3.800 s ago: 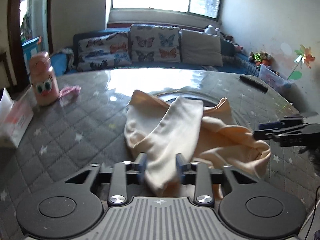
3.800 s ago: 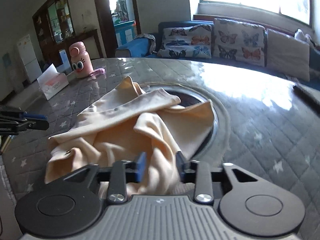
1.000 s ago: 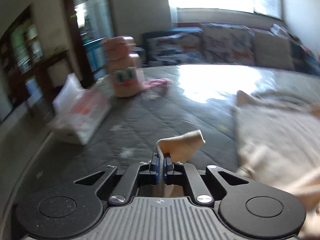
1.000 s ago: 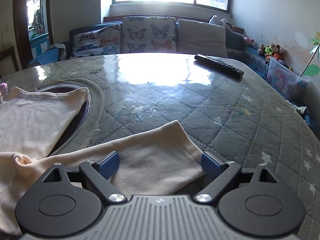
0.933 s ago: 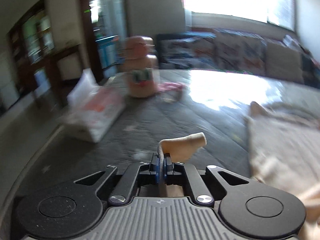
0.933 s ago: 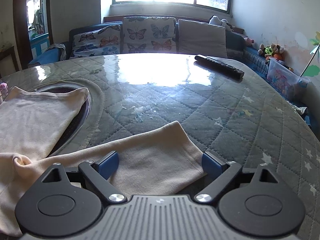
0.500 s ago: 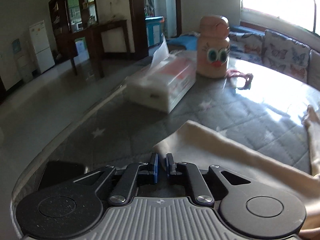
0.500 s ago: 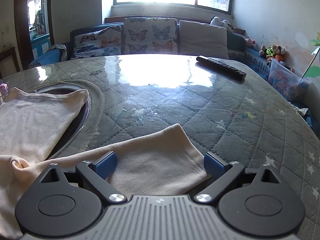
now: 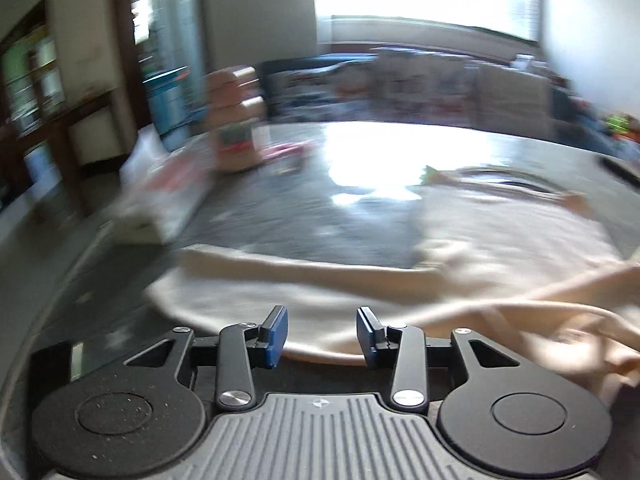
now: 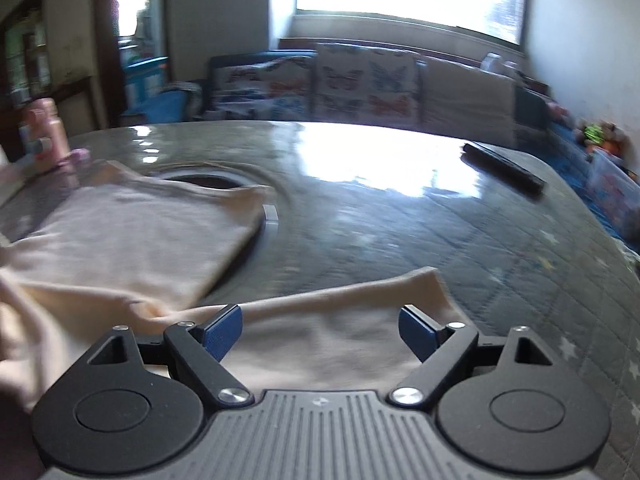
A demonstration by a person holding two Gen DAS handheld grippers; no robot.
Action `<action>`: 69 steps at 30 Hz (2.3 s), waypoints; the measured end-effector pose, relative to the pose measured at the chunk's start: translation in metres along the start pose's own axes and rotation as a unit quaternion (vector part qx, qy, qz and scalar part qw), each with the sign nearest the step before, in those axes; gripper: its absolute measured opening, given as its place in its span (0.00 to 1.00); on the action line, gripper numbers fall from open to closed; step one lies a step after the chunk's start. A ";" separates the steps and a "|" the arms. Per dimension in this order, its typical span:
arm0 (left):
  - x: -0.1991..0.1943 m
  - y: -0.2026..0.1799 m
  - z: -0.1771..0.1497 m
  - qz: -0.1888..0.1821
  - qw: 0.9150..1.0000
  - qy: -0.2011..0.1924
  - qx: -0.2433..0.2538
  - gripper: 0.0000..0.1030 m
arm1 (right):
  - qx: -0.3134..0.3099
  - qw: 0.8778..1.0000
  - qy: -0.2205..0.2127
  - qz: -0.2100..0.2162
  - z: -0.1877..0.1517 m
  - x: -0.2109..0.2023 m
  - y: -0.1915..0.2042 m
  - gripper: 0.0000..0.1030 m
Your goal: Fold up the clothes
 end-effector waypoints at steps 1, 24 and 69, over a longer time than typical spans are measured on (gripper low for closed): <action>-0.004 -0.012 0.001 -0.020 1.000 -0.004 0.011 0.43 | -0.008 1.000 -0.001 0.014 0.001 -0.005 0.007 0.81; -0.011 -0.119 -0.024 -0.180 0.974 0.009 0.139 0.26 | -0.160 0.956 0.037 0.241 -0.020 -0.041 0.169 0.43; 0.060 -0.076 0.009 -0.149 0.983 0.059 0.093 0.14 | -0.107 0.976 0.080 0.171 -0.005 -0.001 0.097 0.33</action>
Point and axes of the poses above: each gripper's, at about its wrist camera, not at the fingertips, and x roughly the way its jaws point, y to its left, z to its top, the point moved 4 cm from there along x, roughly the way its jaws point, and after that the axes turned 2 degrees about -z, right-handed, at the moved point
